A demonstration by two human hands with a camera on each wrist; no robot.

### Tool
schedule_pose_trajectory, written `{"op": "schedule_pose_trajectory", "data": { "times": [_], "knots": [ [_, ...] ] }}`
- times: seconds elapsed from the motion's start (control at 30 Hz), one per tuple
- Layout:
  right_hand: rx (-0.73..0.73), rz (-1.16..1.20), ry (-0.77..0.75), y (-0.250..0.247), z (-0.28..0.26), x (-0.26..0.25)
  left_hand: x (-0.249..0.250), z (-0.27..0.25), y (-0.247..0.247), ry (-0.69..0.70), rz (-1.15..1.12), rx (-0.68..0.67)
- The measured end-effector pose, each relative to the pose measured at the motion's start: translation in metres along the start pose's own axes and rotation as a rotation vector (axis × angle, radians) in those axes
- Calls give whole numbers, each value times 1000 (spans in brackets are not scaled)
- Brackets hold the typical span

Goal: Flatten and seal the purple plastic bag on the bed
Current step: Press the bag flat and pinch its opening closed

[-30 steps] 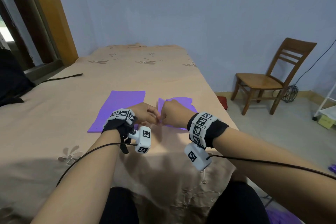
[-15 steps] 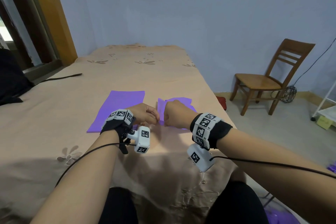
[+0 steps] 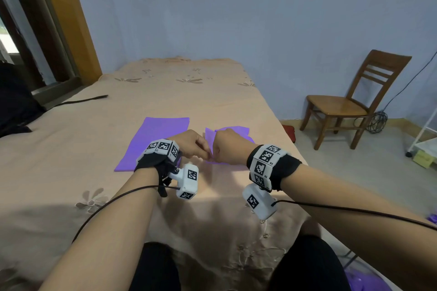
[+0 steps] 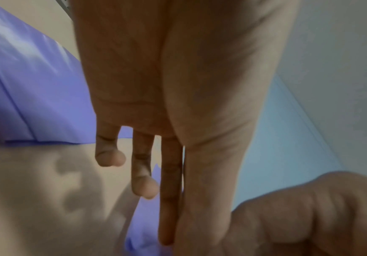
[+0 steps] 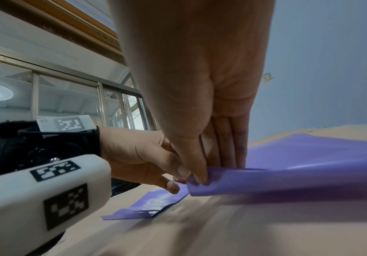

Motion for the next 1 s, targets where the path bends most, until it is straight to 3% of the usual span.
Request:
{"op": "schedule_pose_trajectory", "data": {
  "times": [0.43, 0.77, 1.0],
  "knots": [
    [17, 89, -34, 4, -1, 18, 9, -6, 2, 46, -124, -11],
    [13, 132, 20, 11, 3, 41, 11, -4, 6, 53, -148, -47],
    [43, 137, -34, 11, -2, 49, 8, 0, 5, 63, -158, -48]
  ]
}}
Point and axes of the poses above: each hand's wrist, its own z-axis towards the middle knuckle, its own y-axis out of the palm, x = y × z, the point moved 3 cm from there along z, towards the middle knuckle, and after that the axes turned 10 degrees about -x, right-handed, at the moved point
